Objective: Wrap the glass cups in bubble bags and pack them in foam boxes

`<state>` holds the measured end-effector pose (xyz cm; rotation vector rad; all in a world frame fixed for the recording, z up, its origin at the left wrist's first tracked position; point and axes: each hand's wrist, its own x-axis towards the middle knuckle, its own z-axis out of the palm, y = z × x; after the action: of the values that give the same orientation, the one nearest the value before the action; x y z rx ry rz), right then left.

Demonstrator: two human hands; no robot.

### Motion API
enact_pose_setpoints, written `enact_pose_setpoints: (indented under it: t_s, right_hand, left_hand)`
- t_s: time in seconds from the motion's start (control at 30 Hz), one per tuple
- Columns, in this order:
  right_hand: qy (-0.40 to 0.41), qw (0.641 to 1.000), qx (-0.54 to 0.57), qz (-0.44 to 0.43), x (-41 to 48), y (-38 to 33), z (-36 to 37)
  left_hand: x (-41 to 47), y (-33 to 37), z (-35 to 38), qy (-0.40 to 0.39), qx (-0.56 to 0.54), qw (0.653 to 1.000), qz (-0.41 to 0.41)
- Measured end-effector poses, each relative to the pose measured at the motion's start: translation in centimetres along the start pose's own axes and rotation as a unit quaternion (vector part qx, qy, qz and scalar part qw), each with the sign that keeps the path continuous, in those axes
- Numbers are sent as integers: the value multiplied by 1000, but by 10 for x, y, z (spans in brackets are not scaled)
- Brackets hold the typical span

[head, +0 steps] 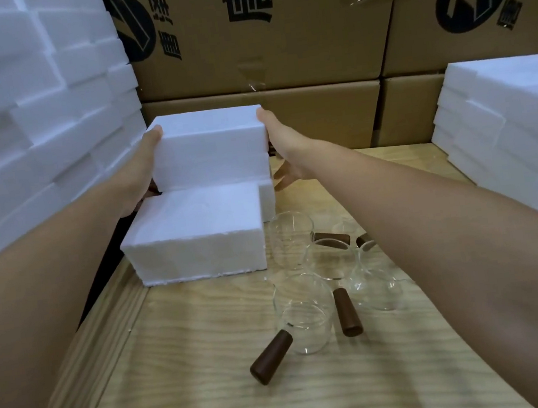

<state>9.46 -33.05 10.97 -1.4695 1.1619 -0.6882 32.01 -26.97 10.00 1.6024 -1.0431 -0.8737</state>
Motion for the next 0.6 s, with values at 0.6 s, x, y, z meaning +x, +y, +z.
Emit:
enact_pose_setpoints:
  t_s: [0.6]
  right_hand:
    - [96, 992, 70, 35, -20, -14, 8]
  left_hand:
    - [-18, -7, -18, 152, -125, 977, -85]
